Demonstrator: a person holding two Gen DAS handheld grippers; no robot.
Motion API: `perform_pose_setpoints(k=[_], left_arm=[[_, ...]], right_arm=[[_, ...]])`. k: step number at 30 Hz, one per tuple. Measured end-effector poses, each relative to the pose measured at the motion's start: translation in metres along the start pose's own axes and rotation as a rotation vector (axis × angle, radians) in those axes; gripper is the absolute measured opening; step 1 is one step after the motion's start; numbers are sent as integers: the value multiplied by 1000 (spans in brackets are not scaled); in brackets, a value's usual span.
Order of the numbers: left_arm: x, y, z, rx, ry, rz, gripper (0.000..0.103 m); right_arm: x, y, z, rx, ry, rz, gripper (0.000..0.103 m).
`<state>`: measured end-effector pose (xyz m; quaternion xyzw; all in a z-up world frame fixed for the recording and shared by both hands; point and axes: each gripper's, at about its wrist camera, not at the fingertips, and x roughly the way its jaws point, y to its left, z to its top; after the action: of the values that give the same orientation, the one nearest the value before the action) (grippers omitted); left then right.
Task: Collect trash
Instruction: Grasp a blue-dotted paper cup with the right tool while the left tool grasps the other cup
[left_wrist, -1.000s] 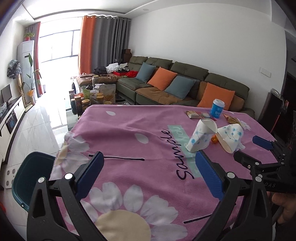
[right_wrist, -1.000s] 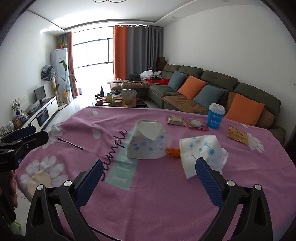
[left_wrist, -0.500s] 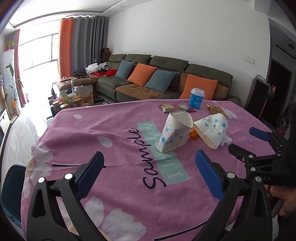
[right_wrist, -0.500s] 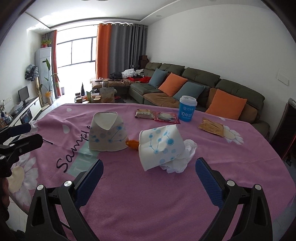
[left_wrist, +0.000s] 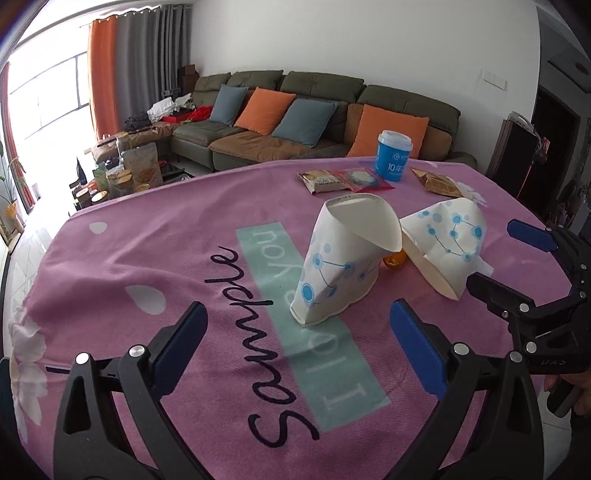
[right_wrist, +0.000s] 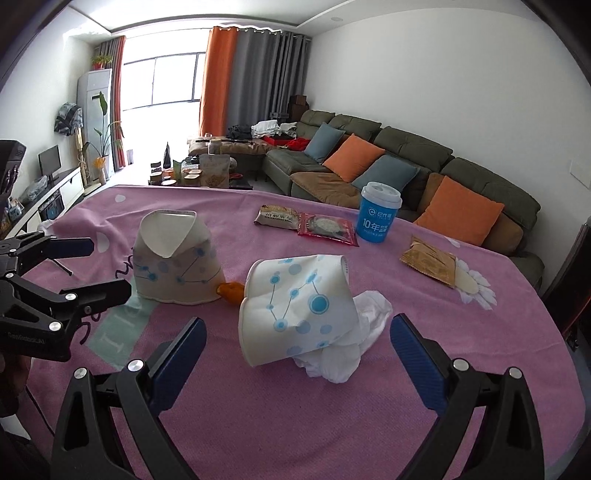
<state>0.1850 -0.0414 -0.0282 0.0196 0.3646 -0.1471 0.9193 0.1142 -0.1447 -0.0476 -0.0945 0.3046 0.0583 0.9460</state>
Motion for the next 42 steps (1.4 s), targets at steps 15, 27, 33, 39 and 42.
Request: perform_pose_setpoints(k=[15,27,33,39,42], left_arm=[[53,-5,32,58,67,-81,97],[63,-9,36,66,76,-144,59],[58,-5,34,46,49,-161,27],[39,3,29,29,4,-150,27],[23,6,26,12,-18,-148,27]], right_arm=[[32,12,16,-141,58,9,88],[35,14,15,-159,81,19,74],[25,10,17,-121,42,22,74],[15,12,22,-106,18,26,74],[8,15,25,-99,-3,37,74]])
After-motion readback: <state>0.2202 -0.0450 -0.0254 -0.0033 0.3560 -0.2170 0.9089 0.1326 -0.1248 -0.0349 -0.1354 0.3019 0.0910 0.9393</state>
